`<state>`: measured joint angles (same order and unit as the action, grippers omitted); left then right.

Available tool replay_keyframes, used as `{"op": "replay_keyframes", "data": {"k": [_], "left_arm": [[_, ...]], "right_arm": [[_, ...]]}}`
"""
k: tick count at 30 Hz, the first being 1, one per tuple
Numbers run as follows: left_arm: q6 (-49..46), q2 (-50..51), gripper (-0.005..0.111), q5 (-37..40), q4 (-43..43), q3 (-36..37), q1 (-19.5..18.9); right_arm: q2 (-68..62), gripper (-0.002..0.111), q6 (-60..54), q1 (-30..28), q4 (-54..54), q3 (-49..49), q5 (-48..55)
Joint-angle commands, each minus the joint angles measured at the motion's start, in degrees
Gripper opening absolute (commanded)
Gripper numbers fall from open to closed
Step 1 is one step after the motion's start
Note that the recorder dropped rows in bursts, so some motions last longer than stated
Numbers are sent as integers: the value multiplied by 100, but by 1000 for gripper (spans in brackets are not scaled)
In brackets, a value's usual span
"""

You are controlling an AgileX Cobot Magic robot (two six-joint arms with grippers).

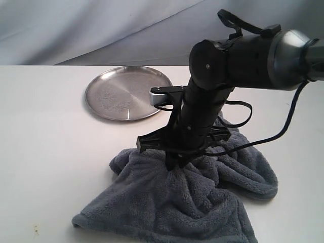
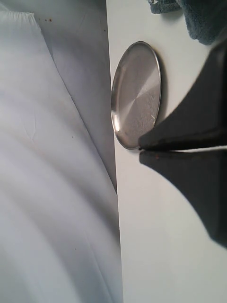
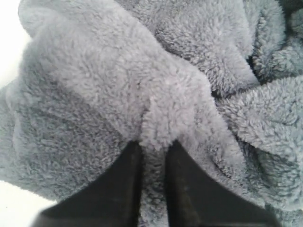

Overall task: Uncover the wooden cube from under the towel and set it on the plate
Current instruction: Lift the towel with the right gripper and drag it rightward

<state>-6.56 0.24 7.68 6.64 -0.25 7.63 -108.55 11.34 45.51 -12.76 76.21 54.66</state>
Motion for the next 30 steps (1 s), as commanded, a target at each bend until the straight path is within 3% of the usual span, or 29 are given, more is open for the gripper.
{"op": "replay_keyframes", "data": {"k": [1,30], "left_arm": [[14,-24,0,-12,10,25,28],[14,-24,0,-12,10,25,28]], "right_arm": [[281,0,-104,-26,213,-44,105],[2226,0,-15,-26,710,-44,215]]}}
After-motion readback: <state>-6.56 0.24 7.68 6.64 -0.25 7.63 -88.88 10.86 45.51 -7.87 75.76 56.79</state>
